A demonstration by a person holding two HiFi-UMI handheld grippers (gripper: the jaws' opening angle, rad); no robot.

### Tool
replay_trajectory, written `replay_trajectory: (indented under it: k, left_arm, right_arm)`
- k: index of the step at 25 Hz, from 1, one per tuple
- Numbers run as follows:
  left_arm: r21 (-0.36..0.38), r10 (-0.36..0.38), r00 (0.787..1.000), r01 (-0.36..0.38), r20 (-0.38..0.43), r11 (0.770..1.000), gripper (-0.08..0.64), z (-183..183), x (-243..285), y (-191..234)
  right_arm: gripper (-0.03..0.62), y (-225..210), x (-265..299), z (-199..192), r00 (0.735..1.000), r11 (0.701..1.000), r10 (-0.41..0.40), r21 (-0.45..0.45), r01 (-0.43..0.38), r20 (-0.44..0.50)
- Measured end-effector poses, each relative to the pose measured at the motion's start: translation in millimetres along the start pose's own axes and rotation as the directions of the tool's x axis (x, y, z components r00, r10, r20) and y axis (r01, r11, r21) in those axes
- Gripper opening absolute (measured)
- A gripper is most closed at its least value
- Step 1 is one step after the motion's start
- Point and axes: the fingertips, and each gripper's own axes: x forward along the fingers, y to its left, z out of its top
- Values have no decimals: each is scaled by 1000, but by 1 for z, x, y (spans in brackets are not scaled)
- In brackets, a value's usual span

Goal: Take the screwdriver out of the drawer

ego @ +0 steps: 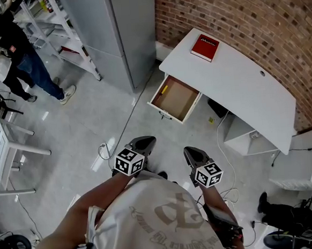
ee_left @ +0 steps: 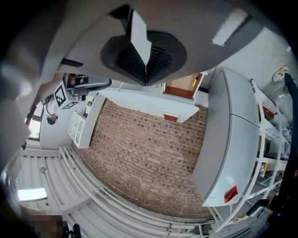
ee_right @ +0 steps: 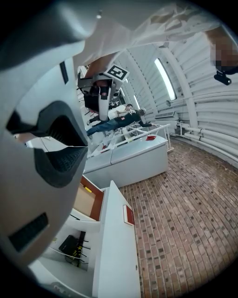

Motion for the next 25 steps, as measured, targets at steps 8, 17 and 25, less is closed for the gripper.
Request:
replay_trajectory:
  k: [8,17,25]
  left_arm:
    - [-8,10,1000,-10,14,1000,9,4,4,0]
    - [6,13,1000,-13,14,1000,9,3,3,-3]
    - [-37,66,998,-66,18,997,9,1,-14,16]
  right_arm:
    - [6,2,1,-9,1000,999,13,30,-13,3]
    - [6,-1,2,-13,1000,998,7,60,-7,3]
    - [6,8,19,-11,999,999,31,45,-29,-29]
